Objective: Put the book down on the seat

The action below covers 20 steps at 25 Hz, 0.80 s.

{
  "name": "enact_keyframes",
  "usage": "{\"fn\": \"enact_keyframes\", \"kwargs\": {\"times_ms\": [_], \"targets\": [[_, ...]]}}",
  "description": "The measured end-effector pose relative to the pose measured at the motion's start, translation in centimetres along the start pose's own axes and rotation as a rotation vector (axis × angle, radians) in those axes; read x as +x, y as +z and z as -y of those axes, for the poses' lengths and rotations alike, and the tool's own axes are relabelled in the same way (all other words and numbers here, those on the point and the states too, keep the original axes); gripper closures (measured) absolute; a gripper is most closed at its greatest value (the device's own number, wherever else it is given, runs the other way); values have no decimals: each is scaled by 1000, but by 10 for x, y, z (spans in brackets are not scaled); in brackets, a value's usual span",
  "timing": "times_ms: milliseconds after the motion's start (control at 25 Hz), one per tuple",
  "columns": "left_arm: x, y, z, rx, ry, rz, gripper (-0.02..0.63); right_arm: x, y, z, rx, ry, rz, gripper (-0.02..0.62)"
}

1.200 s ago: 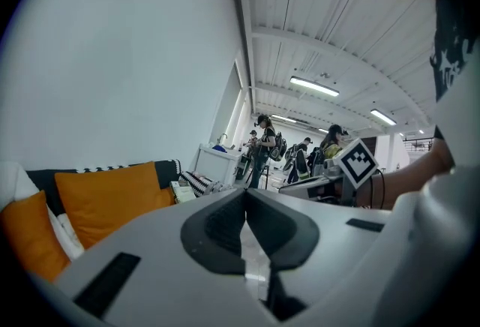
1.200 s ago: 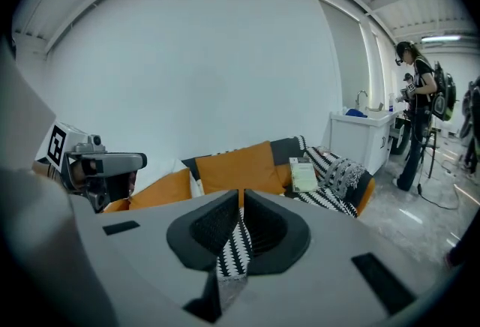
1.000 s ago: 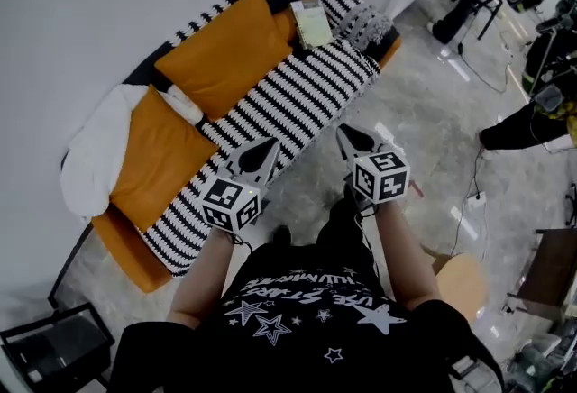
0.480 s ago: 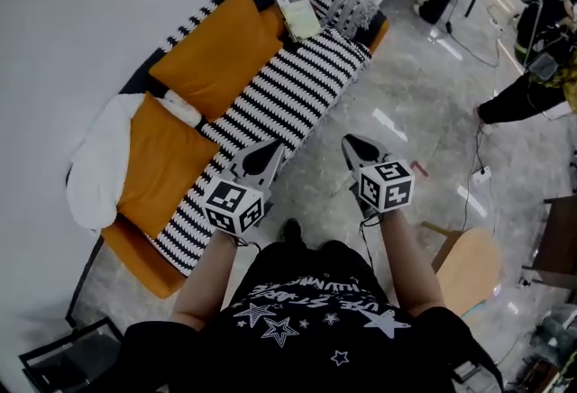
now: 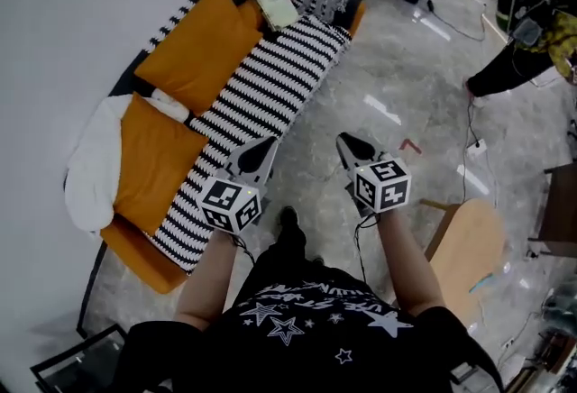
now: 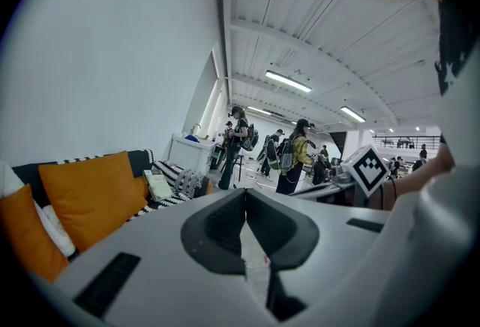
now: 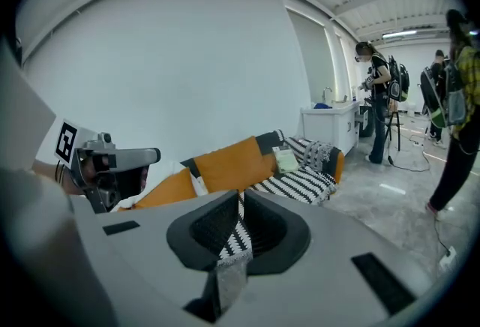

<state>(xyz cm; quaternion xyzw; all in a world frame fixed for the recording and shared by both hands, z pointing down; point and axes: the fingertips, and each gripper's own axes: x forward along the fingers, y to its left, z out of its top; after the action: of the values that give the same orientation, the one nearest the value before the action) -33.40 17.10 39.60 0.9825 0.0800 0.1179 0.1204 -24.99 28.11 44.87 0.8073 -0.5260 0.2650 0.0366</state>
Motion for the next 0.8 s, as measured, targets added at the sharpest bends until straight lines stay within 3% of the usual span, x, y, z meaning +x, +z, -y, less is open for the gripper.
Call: {"fn": "enact_keyframes", "kwargs": {"times_ms": [360,800], "targets": [[-39,-19,83,39,0,6,597,-91,-34,-12,-9,-8,37,555],[-84,-25,148,68,37,46,597,-158,-62,-43,-81,41,43,560]]}}
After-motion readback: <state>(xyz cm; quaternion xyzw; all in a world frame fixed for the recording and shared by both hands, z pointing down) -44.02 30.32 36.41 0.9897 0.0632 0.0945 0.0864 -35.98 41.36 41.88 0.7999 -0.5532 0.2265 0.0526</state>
